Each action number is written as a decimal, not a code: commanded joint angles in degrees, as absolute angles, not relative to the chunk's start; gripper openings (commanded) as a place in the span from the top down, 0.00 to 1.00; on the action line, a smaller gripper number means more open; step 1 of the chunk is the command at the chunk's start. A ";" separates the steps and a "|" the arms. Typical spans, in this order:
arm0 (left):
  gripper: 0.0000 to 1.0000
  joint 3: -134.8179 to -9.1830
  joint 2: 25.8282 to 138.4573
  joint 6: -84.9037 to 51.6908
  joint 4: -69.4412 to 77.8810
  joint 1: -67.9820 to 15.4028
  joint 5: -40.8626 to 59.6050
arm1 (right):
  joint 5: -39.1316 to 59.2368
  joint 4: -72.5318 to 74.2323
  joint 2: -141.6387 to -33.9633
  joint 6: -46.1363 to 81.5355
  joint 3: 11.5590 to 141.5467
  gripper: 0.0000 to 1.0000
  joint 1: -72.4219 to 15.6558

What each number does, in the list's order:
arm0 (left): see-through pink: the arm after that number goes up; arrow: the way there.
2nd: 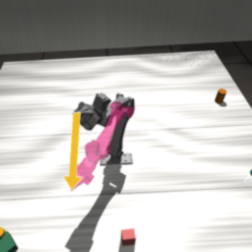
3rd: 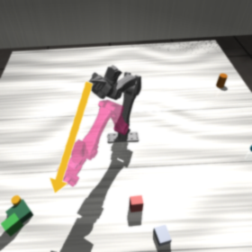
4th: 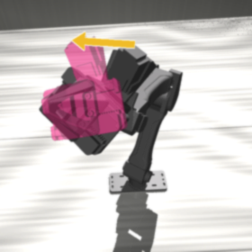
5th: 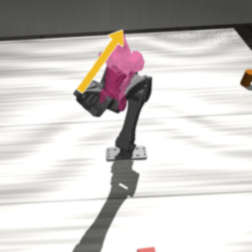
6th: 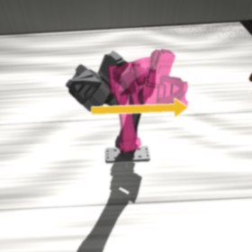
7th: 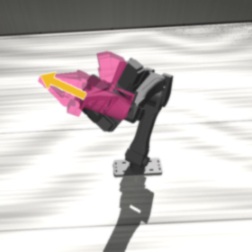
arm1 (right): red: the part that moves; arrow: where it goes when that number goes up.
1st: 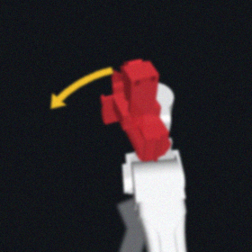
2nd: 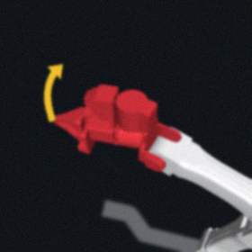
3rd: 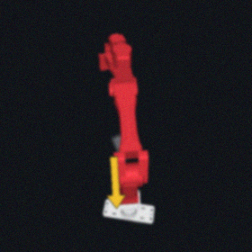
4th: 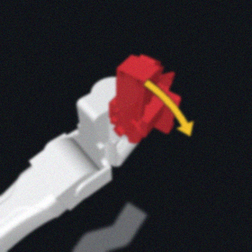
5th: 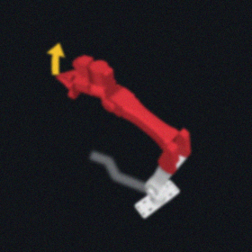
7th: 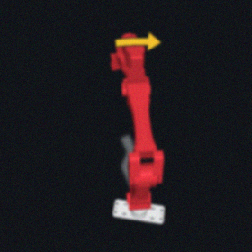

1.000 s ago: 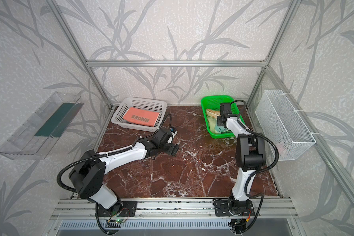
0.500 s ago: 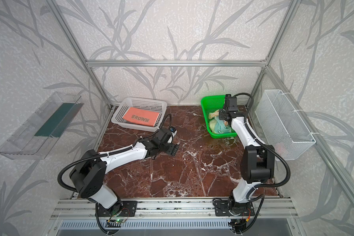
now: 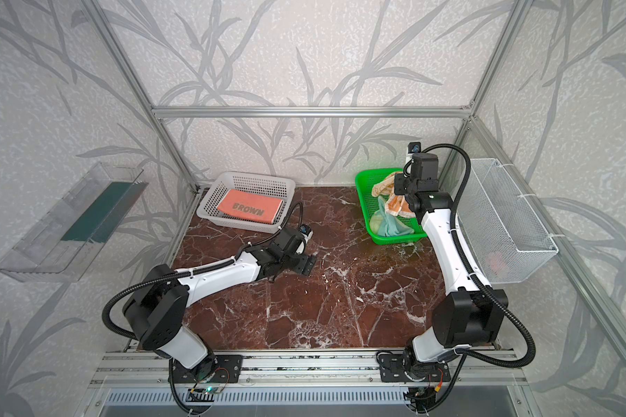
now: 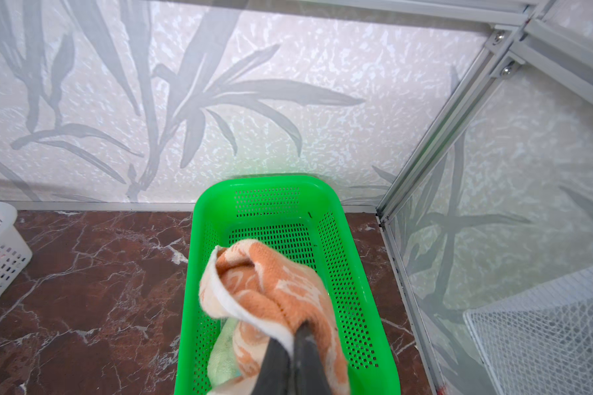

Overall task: Fold and stack the towels
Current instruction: 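Pull the orange towel out and lay it on the table with the right gripper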

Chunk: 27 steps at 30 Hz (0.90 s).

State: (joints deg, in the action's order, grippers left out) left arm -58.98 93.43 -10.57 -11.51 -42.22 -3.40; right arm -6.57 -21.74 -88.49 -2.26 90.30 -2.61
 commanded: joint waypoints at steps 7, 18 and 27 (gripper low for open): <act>0.07 -57.79 91.22 -10.69 -10.20 -42.37 -5.54 | 3.44 -25.98 -84.55 -5.31 90.30 1.00 -7.73; 0.05 -51.90 80.89 -7.99 -9.38 -42.38 -17.22 | 3.46 -29.05 -77.26 -4.38 80.39 1.00 -22.68; 0.02 -42.53 70.32 -6.41 -3.03 -42.19 -19.73 | 11.19 -25.48 -77.70 3.74 69.57 1.00 -27.08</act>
